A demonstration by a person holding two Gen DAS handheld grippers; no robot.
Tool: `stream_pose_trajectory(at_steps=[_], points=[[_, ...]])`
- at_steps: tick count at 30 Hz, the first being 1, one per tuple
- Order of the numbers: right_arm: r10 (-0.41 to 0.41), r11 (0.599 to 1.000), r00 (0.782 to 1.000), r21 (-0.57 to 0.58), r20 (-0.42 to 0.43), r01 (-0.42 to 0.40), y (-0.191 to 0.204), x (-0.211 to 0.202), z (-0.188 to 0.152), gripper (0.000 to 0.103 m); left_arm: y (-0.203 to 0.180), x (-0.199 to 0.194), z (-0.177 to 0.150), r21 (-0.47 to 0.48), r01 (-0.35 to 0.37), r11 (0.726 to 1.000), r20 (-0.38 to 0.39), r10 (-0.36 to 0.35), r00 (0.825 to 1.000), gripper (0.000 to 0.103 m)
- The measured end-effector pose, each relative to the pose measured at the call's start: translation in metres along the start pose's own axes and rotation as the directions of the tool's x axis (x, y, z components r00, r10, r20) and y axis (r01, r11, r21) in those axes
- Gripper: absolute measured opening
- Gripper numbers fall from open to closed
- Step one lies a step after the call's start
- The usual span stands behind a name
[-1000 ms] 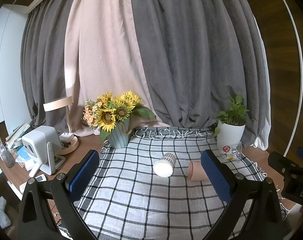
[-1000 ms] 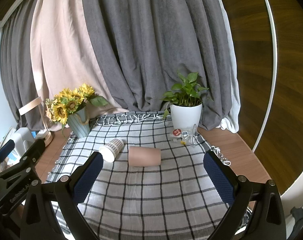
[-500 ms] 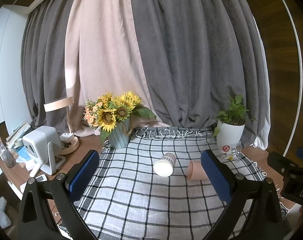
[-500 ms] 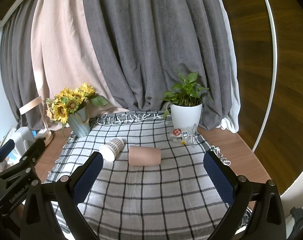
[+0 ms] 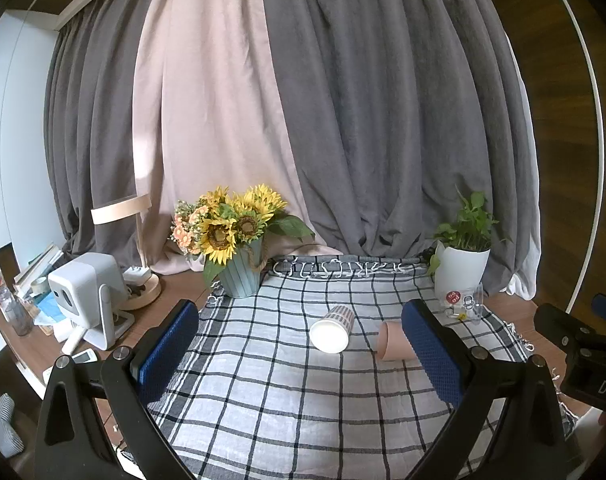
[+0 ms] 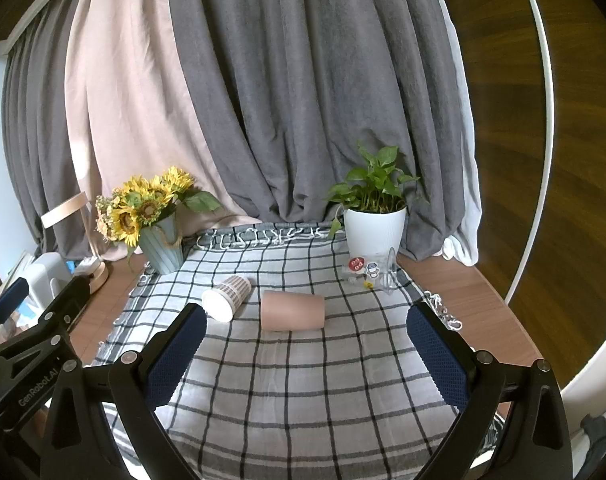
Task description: Flip cup upside down
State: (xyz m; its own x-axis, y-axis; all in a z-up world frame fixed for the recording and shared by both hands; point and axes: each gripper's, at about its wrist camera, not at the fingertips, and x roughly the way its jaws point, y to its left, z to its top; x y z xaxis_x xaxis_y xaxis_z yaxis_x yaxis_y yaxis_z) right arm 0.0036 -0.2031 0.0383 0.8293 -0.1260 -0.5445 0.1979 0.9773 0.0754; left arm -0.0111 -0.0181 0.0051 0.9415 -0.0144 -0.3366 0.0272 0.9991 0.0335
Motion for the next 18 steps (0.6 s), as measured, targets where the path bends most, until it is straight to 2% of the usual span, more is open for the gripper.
stream_pose_trajectory(at_steps=[18], points=[[-0.002,1.0,1.0,-0.002,-0.003,0.002,-0.0002,0.0001,-0.0032,0.101,-0.0033,0.003,0.0009,0.001,-0.004,1.0,-0.009,0.004,1.0,0.103]])
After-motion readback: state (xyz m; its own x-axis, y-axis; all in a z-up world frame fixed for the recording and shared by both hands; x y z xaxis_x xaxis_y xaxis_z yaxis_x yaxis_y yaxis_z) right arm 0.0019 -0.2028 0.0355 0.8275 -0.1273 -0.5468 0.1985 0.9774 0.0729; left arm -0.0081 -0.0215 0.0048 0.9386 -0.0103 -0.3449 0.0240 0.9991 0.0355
